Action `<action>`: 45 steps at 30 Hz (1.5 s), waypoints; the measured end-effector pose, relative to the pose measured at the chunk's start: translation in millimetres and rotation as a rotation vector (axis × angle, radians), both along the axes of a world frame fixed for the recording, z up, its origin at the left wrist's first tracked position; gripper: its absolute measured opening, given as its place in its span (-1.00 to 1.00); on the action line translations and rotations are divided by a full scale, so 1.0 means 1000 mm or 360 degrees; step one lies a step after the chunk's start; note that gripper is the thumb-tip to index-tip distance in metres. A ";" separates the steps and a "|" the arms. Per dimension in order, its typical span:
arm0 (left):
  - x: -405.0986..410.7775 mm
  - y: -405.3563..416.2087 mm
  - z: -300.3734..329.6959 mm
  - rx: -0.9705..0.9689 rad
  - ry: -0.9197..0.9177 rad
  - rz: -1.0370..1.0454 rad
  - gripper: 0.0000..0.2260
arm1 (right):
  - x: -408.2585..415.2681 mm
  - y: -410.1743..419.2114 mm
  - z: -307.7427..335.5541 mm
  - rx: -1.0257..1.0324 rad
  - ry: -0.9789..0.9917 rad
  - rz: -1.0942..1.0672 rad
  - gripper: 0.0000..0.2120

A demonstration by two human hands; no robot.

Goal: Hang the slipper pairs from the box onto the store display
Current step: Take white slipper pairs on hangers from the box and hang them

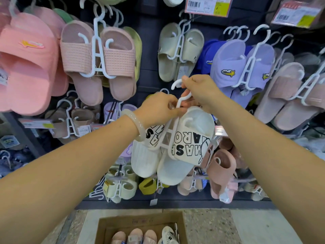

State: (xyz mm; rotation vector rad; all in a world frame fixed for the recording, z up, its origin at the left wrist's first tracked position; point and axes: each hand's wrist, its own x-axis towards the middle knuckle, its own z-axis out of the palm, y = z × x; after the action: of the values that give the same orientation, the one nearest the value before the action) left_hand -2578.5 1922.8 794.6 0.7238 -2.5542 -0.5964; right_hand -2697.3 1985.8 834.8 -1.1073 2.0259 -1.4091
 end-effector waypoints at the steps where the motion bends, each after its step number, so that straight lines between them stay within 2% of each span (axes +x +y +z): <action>1: -0.001 0.000 0.004 -0.0171 -0.0044 0.0096 -0.63 | -0.001 0.002 0.003 -0.0019 0.0025 0.0008 -0.72; 3: -0.001 0.001 0.012 -0.0444 -0.0041 0.0204 -0.64 | -0.002 0.005 0.010 -0.0050 0.0091 0.0032 -0.71; 5: 0.000 0.002 0.020 -0.0515 -0.0010 0.0101 -0.68 | -0.001 0.007 0.015 -0.0071 0.0166 0.0059 -0.71; 7: -0.003 0.001 0.024 -0.0433 -0.0046 -0.0093 -0.61 | -0.002 0.008 0.020 -0.0085 0.0287 0.0069 -0.70; 9: -0.006 0.003 0.027 -0.0162 -0.0022 -0.0198 -0.41 | -0.003 0.011 0.026 -0.0090 0.0408 0.0076 -0.70; 10: -0.008 0.005 0.028 -0.0077 0.0045 -0.0196 -0.38 | -0.005 0.013 0.029 -0.0088 0.0439 0.0082 -0.70; 14: -0.018 0.011 0.037 -0.0006 0.0176 -0.0097 -0.59 | -0.013 0.020 0.043 -0.0114 0.0404 0.0116 -0.72; 18: -0.022 0.014 0.051 0.0061 0.0235 -0.0094 -0.57 | -0.033 0.041 0.056 -0.0024 0.0242 0.0358 -0.73; 21: -0.021 0.010 0.064 0.0173 0.0363 -0.0059 -0.53 | -0.041 0.057 0.061 0.0133 0.0439 0.0484 -0.74; 25: -0.023 0.018 0.079 0.0083 0.0398 -0.0019 -0.55 | -0.032 0.065 0.079 0.0259 0.0705 0.0443 -0.72; 29: -0.026 0.023 0.089 0.0114 0.0404 0.0017 -0.58 | -0.031 0.066 0.096 0.0184 0.0666 0.0471 -0.70; 32: -0.021 0.026 0.099 0.0000 0.0357 -0.0007 -0.52 | -0.030 0.062 0.099 0.0012 0.0469 0.0428 -0.72; 36: -0.013 0.024 0.113 -0.0485 0.0323 0.0079 -0.54 | -0.029 0.060 0.107 -0.0098 0.0438 0.0478 -0.69; 37: -0.009 0.022 0.116 -0.0527 0.0381 0.0033 -0.54 | -0.028 0.060 0.111 -0.0111 0.0446 0.0479 -0.68; 39: 0.000 0.014 0.122 -0.0434 0.0618 -0.0033 -0.47 | -0.026 0.059 0.124 -0.0130 0.0464 0.0491 -0.70; 41: 0.012 -0.001 0.128 -0.0216 0.0902 0.0061 -0.42 | -0.024 0.058 0.140 -0.0152 0.0502 0.0496 -0.72; 43: 0.024 -0.017 0.132 0.0255 0.1124 0.0122 -0.43 | -0.022 0.058 0.156 -0.0181 0.0536 0.0459 -0.72; 45: 0.033 -0.032 0.134 0.0765 0.1175 0.0055 -0.46 | -0.020 0.057 0.170 -0.0215 0.0542 0.0410 -0.71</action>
State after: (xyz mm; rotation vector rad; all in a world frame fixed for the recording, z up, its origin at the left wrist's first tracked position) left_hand -2545.3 1890.8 928.9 0.5484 -1.7267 -1.2232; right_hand -2717.0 2043.0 1005.0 -1.6992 1.9346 -1.3095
